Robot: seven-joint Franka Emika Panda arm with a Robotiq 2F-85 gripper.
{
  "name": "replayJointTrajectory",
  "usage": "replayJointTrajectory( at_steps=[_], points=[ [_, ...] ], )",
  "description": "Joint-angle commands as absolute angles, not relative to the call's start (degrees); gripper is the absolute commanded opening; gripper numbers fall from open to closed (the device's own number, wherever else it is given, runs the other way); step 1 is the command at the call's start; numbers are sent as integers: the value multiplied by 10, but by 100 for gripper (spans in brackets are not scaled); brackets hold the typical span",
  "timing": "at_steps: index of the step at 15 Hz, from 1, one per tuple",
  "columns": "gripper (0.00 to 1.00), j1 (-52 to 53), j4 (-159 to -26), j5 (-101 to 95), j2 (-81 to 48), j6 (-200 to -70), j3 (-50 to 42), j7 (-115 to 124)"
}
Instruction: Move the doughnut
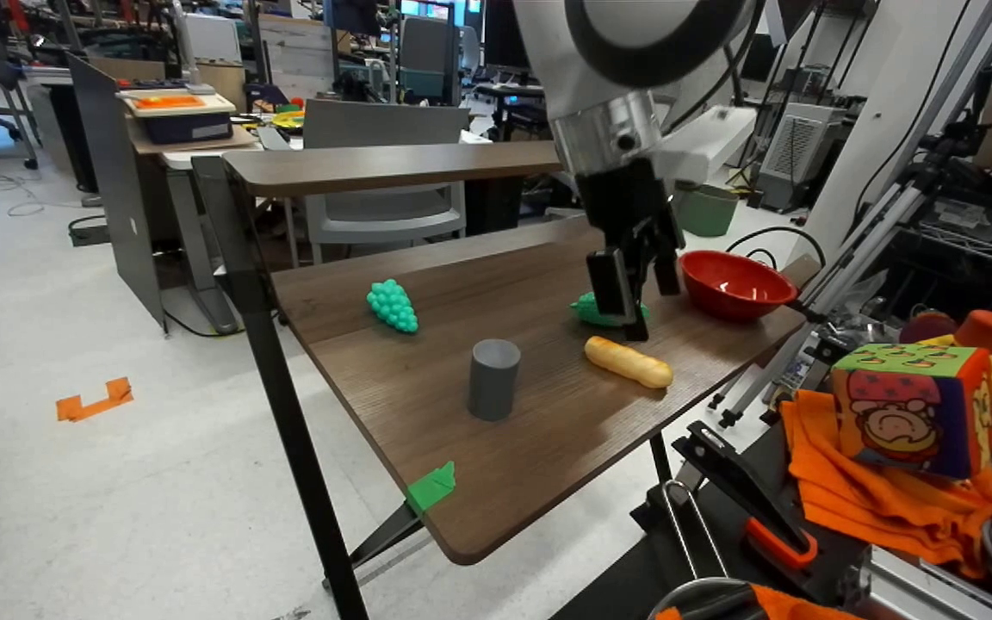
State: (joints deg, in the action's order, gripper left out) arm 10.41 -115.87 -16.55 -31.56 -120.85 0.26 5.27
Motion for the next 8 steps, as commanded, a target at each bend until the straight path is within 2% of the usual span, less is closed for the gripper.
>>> replayJointTrajectory(
  at_steps=[1, 4, 8],
  points=[
    [100, 88, -1166, -143, -289, -1197, 11, 39],
    [100, 61, -1193, -109, -226, -1184, 20, 9],
    [100, 60, -1204, -108, -223, -1184, 24, 8]
  ],
)
